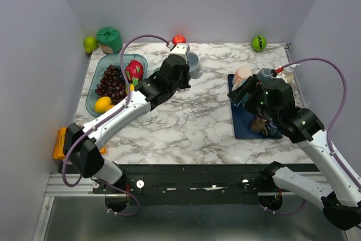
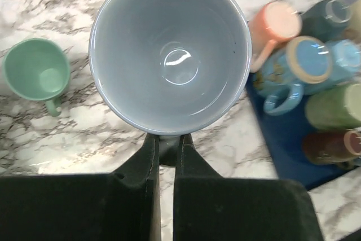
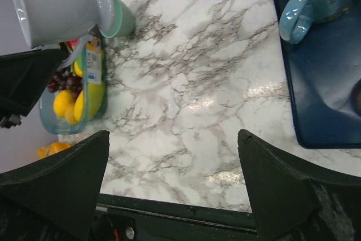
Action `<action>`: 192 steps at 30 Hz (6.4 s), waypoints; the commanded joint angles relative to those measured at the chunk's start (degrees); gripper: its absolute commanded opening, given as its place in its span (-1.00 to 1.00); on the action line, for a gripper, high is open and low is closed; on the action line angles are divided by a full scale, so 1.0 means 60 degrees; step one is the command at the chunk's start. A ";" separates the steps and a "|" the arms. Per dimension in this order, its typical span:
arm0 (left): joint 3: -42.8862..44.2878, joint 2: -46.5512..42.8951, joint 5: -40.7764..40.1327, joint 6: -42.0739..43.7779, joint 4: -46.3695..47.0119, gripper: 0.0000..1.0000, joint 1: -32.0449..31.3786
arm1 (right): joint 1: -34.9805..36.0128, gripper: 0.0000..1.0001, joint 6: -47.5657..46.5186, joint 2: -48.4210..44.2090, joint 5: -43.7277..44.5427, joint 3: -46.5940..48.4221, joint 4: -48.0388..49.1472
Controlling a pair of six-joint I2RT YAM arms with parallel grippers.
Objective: Turn the mug right side up
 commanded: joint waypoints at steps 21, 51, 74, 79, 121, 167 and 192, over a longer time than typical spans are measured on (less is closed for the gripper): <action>0.2383 0.5331 0.0234 0.2285 0.0761 -1.00 0.1989 | 0.0024 1.00 -0.0808 0.1792 0.1768 -0.0348 -0.0620; -0.0004 0.0733 0.2018 0.1466 0.0526 0.59 0.1989 | -0.0620 0.93 -0.0440 0.5907 0.3349 0.1584 -0.1309; -0.1075 -0.2475 0.2474 0.1304 -0.0424 0.98 0.2076 | -0.1617 0.43 -0.0706 0.9367 0.3072 0.3373 -0.1248; -0.1381 -0.2915 0.2459 0.1626 -0.0719 0.98 0.2165 | -0.1617 0.21 -0.0545 0.9440 0.3174 0.3329 -0.1381; -0.1822 -0.3048 0.4348 0.0734 0.0072 0.98 0.2209 | -0.1573 -0.99 -0.0338 0.4521 0.1287 0.1688 -0.0503; -0.0548 -0.0851 0.8905 -0.6575 0.8715 0.42 0.1110 | -0.1119 -0.99 0.1125 0.0080 -0.6508 0.0063 1.0058; 0.0112 -0.0176 0.8173 -0.6228 0.8453 -1.00 0.0993 | -0.0694 -0.99 0.0291 0.0153 -0.6465 -0.1022 0.9477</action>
